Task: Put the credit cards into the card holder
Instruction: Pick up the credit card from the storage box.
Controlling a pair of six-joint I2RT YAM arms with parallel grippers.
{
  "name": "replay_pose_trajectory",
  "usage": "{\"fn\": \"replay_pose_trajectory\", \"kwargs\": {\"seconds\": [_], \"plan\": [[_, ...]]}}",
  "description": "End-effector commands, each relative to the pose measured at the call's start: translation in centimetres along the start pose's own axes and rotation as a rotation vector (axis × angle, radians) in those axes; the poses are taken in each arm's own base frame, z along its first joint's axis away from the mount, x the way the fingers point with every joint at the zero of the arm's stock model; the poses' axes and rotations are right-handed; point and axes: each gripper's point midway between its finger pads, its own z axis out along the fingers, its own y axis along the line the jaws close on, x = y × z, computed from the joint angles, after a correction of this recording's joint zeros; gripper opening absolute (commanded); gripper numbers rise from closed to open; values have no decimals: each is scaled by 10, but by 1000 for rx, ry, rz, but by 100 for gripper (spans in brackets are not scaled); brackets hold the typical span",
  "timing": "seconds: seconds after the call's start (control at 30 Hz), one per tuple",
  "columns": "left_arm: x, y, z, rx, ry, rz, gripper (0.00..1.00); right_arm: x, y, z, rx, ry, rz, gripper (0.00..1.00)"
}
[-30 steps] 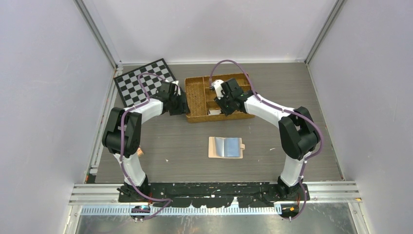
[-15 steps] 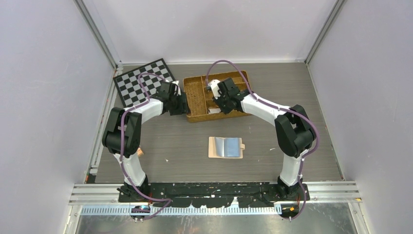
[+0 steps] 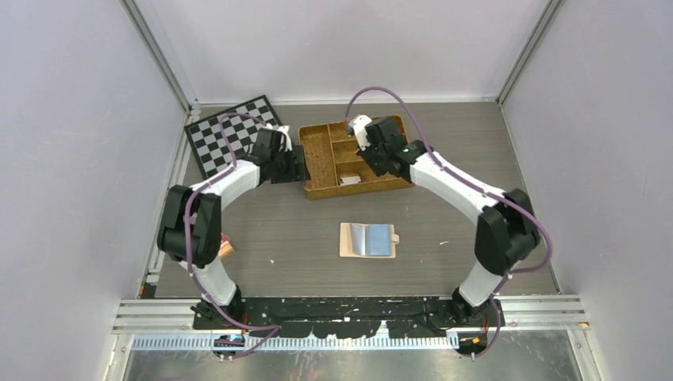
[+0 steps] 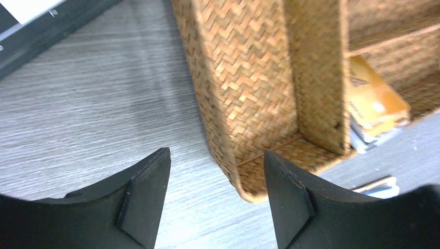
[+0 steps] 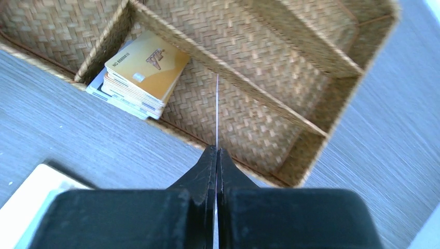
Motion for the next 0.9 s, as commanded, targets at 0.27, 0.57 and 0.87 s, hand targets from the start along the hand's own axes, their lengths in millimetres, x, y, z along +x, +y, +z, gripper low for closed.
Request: {"fn": "replay_pose_trajectory", "kwargs": {"seconds": [0.27, 0.57, 0.87], "plan": [[-45, -96, -126, 347, -187, 172, 68, -22, 23, -139, -208, -99, 262, 0], [60, -183, -199, 889, 87, 314, 68, -15, 121, -222, -838, -73, 423, 0], [113, -202, -247, 1158, 257, 344, 70, 0, 152, -249, -1084, -5, 468, 0]]}}
